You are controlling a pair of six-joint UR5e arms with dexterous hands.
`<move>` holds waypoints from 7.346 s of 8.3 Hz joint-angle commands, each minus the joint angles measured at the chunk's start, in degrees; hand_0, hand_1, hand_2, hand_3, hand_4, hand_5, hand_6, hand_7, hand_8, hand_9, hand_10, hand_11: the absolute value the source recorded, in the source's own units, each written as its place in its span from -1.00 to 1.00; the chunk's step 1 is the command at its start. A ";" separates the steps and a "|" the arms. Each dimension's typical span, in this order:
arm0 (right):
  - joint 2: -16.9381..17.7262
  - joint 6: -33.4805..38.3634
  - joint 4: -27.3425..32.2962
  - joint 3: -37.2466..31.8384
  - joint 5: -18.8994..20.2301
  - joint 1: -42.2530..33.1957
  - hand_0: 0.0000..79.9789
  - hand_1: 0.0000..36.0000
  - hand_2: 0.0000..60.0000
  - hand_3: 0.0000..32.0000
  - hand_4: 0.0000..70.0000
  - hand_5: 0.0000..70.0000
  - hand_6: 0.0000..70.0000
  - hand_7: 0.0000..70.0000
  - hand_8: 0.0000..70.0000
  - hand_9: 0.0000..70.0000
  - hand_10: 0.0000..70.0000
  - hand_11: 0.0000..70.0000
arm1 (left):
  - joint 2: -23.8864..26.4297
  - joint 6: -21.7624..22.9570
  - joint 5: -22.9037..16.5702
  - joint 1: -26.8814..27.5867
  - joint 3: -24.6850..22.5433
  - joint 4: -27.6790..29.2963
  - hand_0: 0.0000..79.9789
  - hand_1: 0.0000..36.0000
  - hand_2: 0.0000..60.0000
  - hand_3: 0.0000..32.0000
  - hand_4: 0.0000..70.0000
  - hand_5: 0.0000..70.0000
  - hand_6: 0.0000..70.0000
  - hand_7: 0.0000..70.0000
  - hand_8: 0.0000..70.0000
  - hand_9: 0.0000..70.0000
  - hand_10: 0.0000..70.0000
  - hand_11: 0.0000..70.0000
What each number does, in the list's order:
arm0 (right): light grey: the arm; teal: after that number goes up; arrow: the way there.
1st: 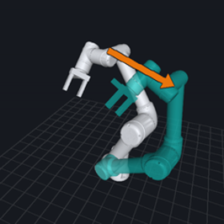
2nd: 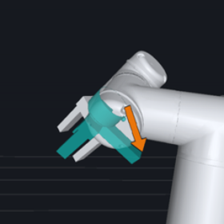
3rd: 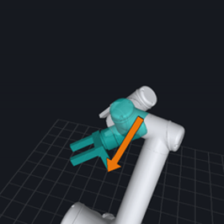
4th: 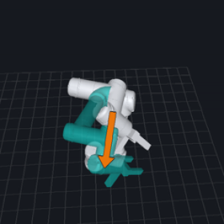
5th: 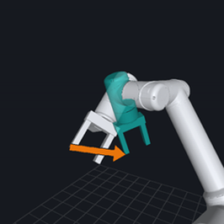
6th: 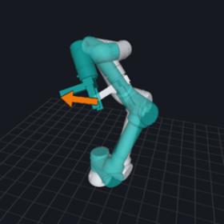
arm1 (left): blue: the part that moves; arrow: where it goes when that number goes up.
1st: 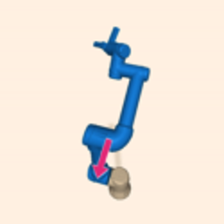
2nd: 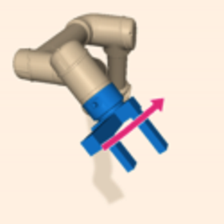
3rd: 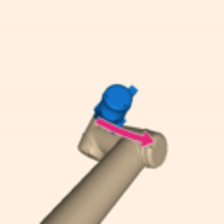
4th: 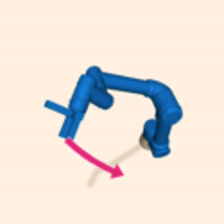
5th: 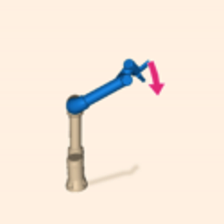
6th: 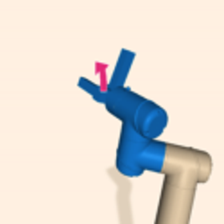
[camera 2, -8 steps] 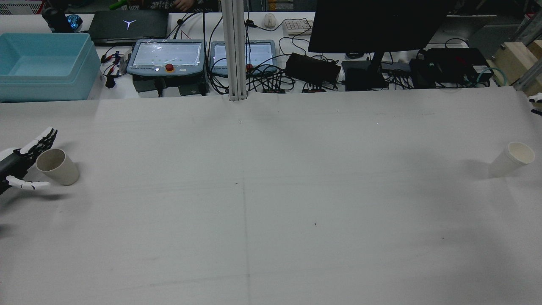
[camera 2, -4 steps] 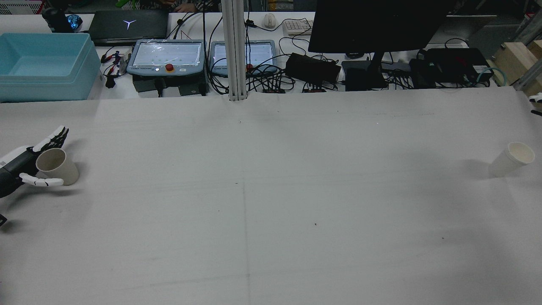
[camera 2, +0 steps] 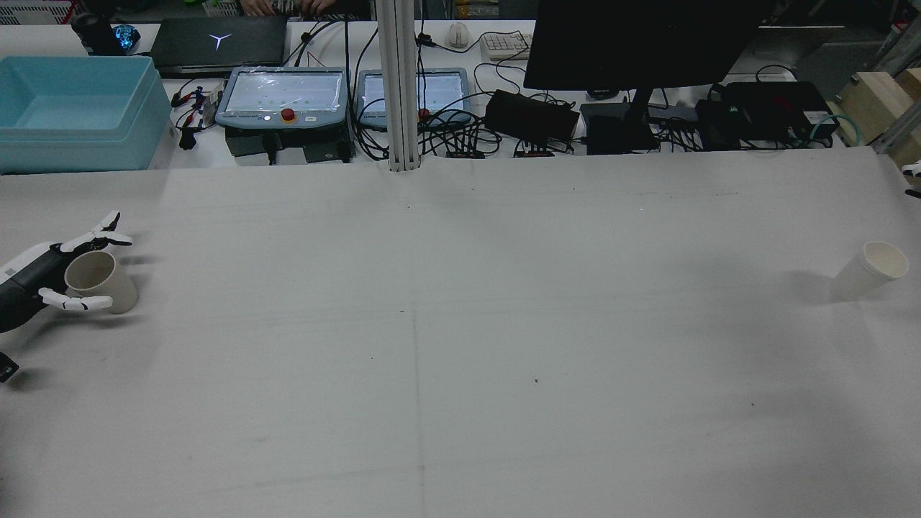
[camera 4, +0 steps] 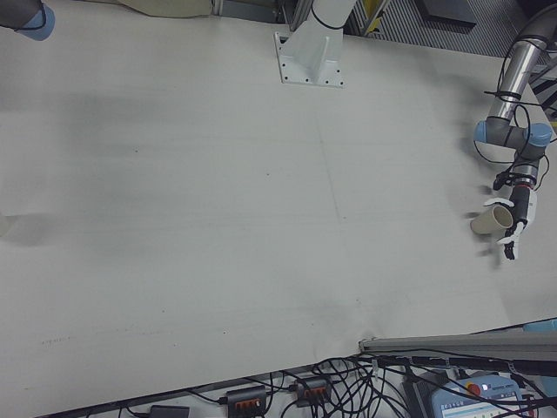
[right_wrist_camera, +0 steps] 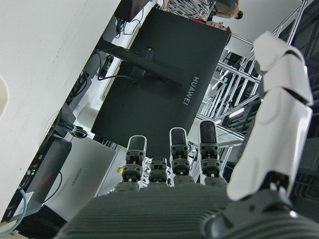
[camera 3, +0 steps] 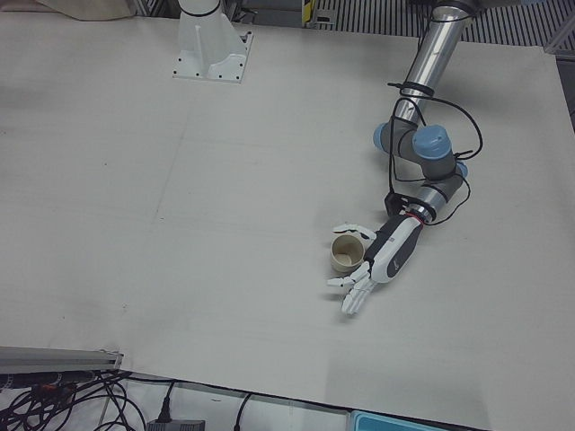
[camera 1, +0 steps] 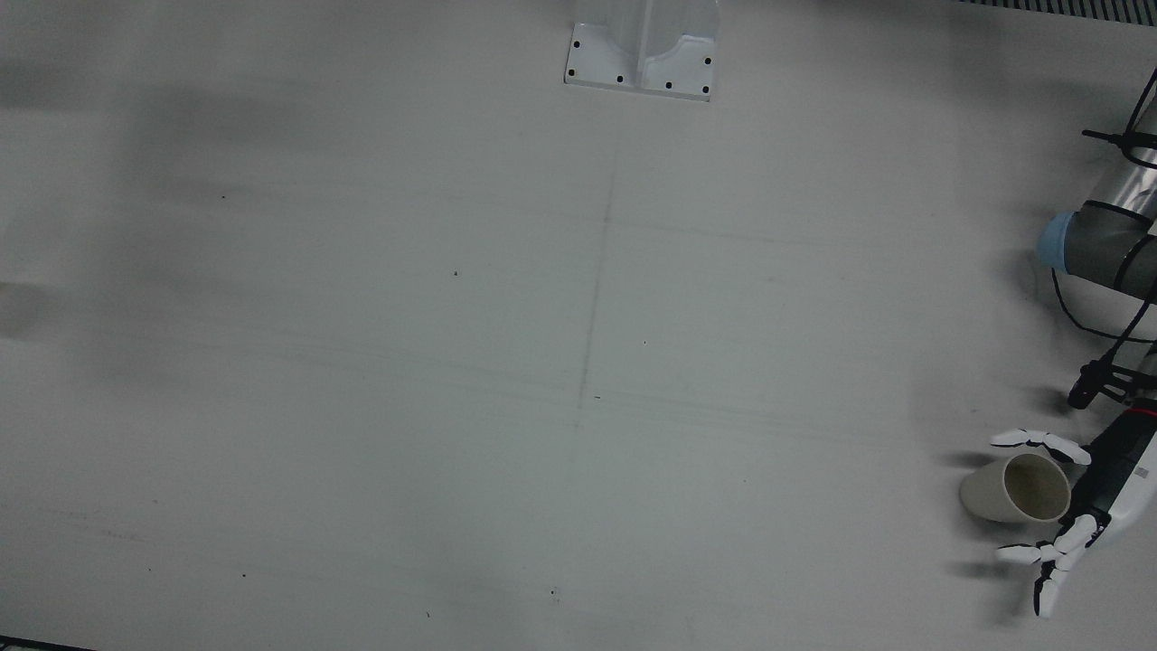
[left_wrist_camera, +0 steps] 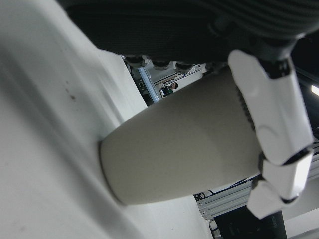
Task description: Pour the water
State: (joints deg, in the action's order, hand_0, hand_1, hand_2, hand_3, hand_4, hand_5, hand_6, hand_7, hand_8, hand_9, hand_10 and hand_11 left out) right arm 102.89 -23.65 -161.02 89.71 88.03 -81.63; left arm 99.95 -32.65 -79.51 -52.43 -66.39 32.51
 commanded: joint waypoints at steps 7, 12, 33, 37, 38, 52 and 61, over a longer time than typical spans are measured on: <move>0.30 4.56 0.17 1.17 -0.06 -3.53 0.22 -0.02 -0.26 -1.00 -0.66 0.01 -0.56 -0.28 -0.84 -0.69 -0.62 -0.40 | 0.68 9.68 0.23 -0.04 -12.41 -14.19 0.49 1.00 1.00 -1.00 0.85 1.00 -0.77 -0.62 -0.95 -0.92 -0.81 -0.63; -4.53 8.35 26.92 -35.33 1.88 -2.66 0.22 -0.02 -0.26 -1.00 -0.66 0.01 -0.56 -0.28 -0.84 -0.69 -0.62 -0.40 | 0.86 16.20 0.58 -0.04 -21.41 -24.41 0.50 1.00 1.00 -1.00 0.94 1.00 -0.74 -0.58 -0.95 -0.92 -0.82 -0.65; -13.50 4.74 32.96 -51.14 -5.76 2.46 0.22 0.38 0.56 -1.00 -1.00 0.00 -0.77 -0.65 -0.59 -0.89 -0.71 -0.52 | 0.06 20.00 0.67 -0.39 -21.59 -24.24 0.51 1.00 1.00 -1.00 0.80 1.00 -0.77 -0.62 -0.96 -0.93 -0.83 -0.67; -12.27 6.87 32.96 -49.63 -5.59 -0.02 0.36 0.60 0.36 -0.84 -1.00 -0.19 -0.75 -0.60 -0.66 -0.81 -0.71 -0.50 | 0.06 20.00 0.67 -0.30 -21.77 -24.42 0.53 1.00 1.00 -1.00 0.81 1.00 -0.76 -0.60 -0.96 -0.93 -0.82 -0.65; -13.06 6.08 32.78 -49.98 -5.50 0.59 0.26 0.12 -0.38 -0.93 -1.00 -0.51 -0.84 -0.85 -0.93 -1.00 -0.92 -0.83 | 0.15 20.61 0.67 -0.30 -21.77 -24.77 0.55 1.00 1.00 -1.00 0.81 1.00 -0.76 -0.60 -0.96 -0.93 -0.82 -0.65; -16.49 -5.96 32.08 -49.37 -5.68 11.14 0.26 0.06 -0.65 -1.00 -1.00 -0.52 -0.84 -0.79 -1.00 -1.00 -0.89 -0.78 | -1.16 21.40 0.84 -0.48 -21.15 -23.54 0.47 1.00 1.00 -1.00 0.68 1.00 -0.79 -0.65 -0.97 -0.94 -0.82 -0.66; -18.07 -6.84 25.75 -45.06 -5.68 11.67 0.41 0.44 -0.25 -1.00 -0.85 -0.02 -0.57 -0.34 -0.85 -0.73 -0.72 -0.52 | -2.92 21.40 2.07 -0.30 -21.06 -22.14 0.45 1.00 1.00 -1.00 0.67 1.00 -0.78 -0.63 -0.97 -0.93 -0.82 -0.66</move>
State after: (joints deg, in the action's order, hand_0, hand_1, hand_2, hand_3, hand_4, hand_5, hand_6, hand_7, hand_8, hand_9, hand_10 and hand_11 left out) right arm 84.76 -30.41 -134.66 44.11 82.35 -69.86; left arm 96.97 -11.25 -77.61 -52.85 -87.48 10.36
